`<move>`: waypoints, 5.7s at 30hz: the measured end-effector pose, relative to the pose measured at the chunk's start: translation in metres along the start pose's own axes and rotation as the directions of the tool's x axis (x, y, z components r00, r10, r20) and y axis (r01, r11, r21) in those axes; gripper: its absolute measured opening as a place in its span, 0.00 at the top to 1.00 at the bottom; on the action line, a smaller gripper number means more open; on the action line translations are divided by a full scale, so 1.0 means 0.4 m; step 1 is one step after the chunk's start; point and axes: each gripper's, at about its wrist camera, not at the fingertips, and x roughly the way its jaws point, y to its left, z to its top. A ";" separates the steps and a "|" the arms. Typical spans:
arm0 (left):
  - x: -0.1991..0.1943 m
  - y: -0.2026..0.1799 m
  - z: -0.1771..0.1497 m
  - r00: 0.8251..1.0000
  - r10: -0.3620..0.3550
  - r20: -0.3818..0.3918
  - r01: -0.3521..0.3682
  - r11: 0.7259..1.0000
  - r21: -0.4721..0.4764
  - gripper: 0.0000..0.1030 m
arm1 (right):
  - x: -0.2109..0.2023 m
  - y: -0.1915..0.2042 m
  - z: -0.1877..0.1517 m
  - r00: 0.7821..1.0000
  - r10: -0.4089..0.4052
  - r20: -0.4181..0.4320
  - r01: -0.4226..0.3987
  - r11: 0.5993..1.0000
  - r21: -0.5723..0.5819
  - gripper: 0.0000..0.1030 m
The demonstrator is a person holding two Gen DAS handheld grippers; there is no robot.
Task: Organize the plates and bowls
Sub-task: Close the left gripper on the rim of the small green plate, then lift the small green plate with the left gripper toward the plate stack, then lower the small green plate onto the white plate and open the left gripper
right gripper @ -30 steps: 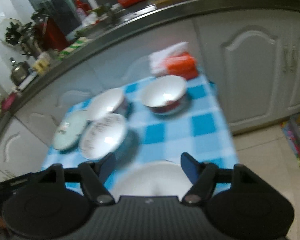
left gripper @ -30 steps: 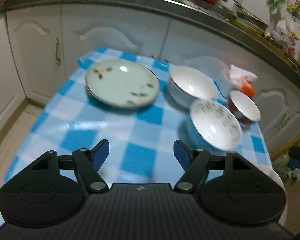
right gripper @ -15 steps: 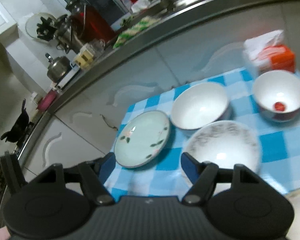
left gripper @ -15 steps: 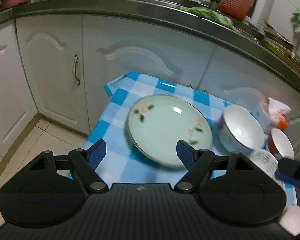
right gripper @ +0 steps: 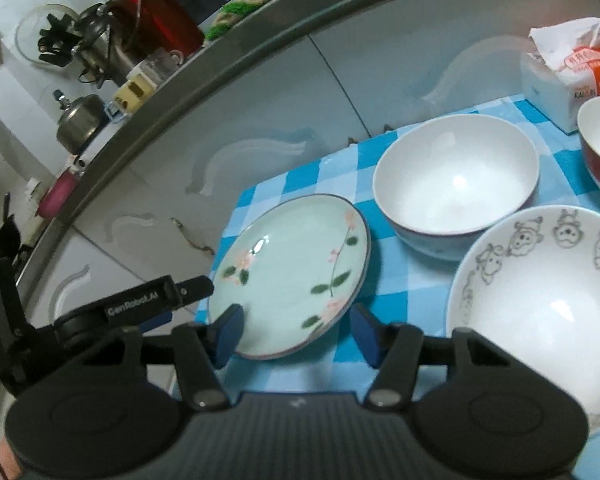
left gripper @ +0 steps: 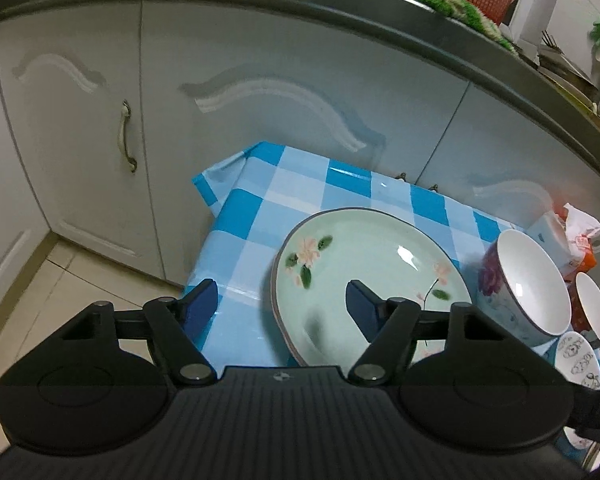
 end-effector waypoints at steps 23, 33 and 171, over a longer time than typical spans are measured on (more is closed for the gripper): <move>0.142 0.011 0.034 0.997 -0.029 -0.070 0.030 0.999 0.013 0.45 | 0.094 0.035 0.003 0.989 -0.144 0.036 0.145 0.989 -0.033 0.48; 0.153 -0.013 0.029 0.997 -0.045 -0.067 0.048 0.998 0.045 0.60 | 0.109 0.043 0.009 0.985 -0.169 0.039 0.170 0.985 -0.037 0.44; -0.341 -0.065 -0.319 0.996 -0.046 -0.073 0.040 0.996 -0.084 0.82 | -0.211 -0.075 -0.175 0.998 -0.039 -0.048 0.031 0.987 -0.156 0.89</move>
